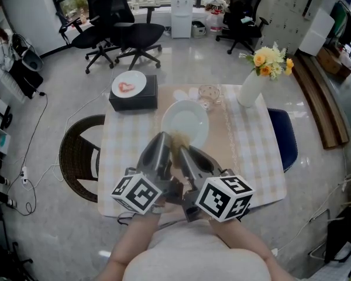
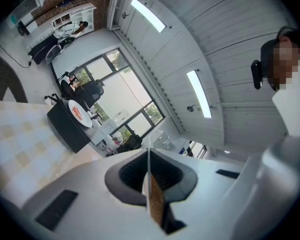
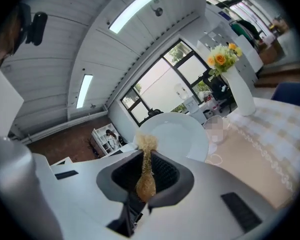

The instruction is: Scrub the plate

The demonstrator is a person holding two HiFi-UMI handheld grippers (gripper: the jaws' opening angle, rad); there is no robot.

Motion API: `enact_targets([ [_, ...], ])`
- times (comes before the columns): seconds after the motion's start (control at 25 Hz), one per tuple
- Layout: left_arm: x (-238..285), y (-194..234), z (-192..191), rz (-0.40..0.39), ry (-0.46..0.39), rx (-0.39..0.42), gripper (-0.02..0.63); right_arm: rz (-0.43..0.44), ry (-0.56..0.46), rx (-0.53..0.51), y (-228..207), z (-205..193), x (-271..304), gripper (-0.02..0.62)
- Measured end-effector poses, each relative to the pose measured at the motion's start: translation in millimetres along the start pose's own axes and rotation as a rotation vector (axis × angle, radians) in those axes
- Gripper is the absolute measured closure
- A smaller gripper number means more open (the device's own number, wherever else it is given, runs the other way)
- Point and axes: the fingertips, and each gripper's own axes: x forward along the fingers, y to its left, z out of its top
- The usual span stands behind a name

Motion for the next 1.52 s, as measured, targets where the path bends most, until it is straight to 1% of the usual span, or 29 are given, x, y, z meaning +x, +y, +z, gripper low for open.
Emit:
enact_targets([
  [0.12,-1,0,2,-0.002,-0.006,-0.002,0.586,-0.015,0.014,-0.048,-3,-1,-3,0.548],
  [0.32,-2,2,6,0.001,-0.011,-0.008,0.586,-0.035,0.029,-0.054,-11,-3,-4,0.548],
  [0.56,-5,2,10,-0.006,-0.027,-0.006,0.586,-0.052,0.027,-0.1,-17,-2,-6,0.547],
  [1.08,-10,1,11,-0.023,-0.04,0.013,0.586,-0.117,0.076,-0.268,-45,4,-11,0.547],
  [1.52,-14,2,4,-0.038,0.001,0.026,0.586,-0.174,0.092,-0.427,-69,14,-15,0.546],
])
